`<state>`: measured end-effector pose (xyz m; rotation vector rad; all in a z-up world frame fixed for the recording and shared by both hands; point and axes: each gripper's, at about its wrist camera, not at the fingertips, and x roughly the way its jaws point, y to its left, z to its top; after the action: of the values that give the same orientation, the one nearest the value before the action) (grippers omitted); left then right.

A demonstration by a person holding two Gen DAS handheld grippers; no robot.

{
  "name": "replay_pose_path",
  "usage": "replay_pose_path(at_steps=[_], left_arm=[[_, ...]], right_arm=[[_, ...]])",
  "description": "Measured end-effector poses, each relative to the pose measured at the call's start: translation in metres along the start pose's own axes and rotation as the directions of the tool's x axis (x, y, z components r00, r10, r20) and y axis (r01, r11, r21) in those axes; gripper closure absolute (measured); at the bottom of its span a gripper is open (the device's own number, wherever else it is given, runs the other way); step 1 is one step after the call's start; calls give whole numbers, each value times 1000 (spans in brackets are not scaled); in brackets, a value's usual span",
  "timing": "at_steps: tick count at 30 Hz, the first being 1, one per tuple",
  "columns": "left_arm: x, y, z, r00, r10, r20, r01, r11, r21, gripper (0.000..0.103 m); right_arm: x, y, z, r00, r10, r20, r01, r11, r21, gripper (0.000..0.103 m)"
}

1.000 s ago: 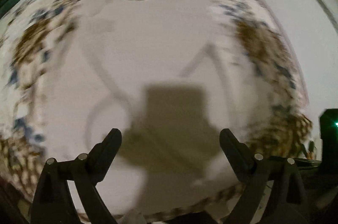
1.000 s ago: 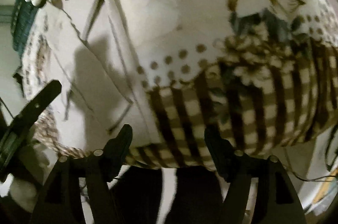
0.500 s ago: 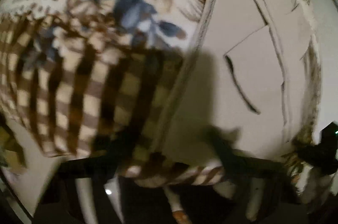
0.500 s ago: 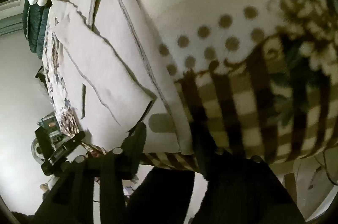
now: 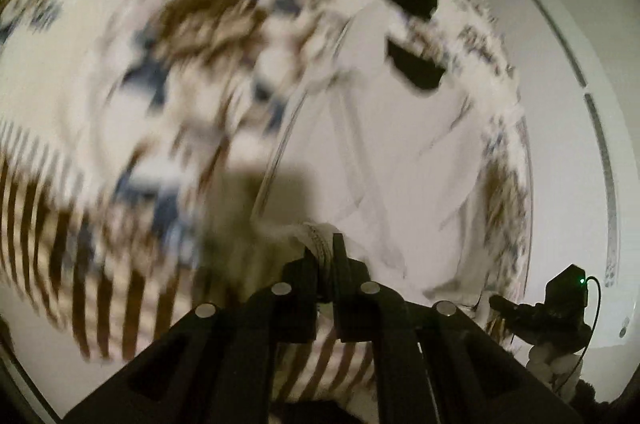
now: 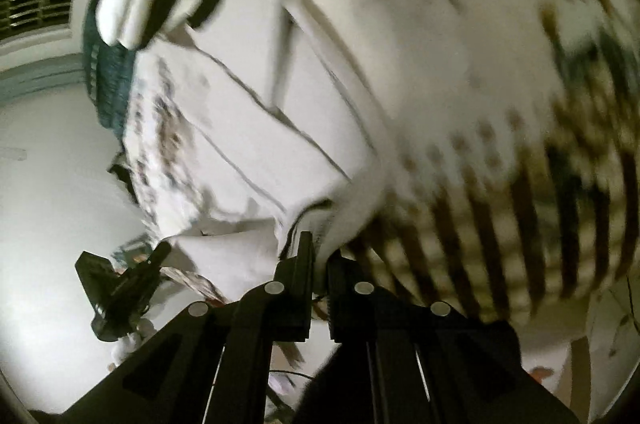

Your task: Fold small clothes

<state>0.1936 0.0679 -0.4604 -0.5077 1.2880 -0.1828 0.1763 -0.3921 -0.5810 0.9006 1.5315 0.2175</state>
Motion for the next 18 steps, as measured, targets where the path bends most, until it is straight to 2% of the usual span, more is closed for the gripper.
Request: replay_pose_path(at_steps=[3,4,6,7,8,9,10,11,12,14,16,18], left_arm=[[29,-10,49,999,-3,50,2,1000,16,99],[42,-9,63,998,4,58,-4,1000,7,96],[66,-2,82,1000,-16,26,17,999,-50,93],[74,5,90,999,-42,-3,42,995,-95,83],[80,11,94,997,-71,-20,68,987,-148,77],[79,15,97,995,-100,-6,98,978,-184,63],[73,19,99,993,-118,18,119,973,-200,44],[68,23,99,992,-119,41,125,971,-205,37],[61,29,98,991,-117,64,128,969,-210,35],[61,33,99,993,-102,66,113,972,-204,35],[76,32,105,998,-65,10,66,986,-154,35],[97,28,114,999,-33,-25,30,993,-114,35]], right_arm=[[-6,20,44,998,12,68,-11,1000,-14,98],[-5,27,63,995,16,94,-15,1000,-15,98],[-1,36,94,992,18,127,-15,1000,-20,96],[1,37,108,991,19,134,-17,1000,-12,93],[4,38,122,990,34,134,-35,999,6,83],[4,37,133,989,52,136,-56,998,25,74],[0,38,138,986,67,150,-73,997,35,55],[-4,40,141,984,74,164,-81,996,33,41],[-8,40,142,983,67,174,-72,997,26,40],[-13,42,143,985,-3,175,3,1000,0,40],[-11,44,142,981,-83,173,91,995,-40,40],[0,42,144,978,-131,162,141,989,-54,40]])
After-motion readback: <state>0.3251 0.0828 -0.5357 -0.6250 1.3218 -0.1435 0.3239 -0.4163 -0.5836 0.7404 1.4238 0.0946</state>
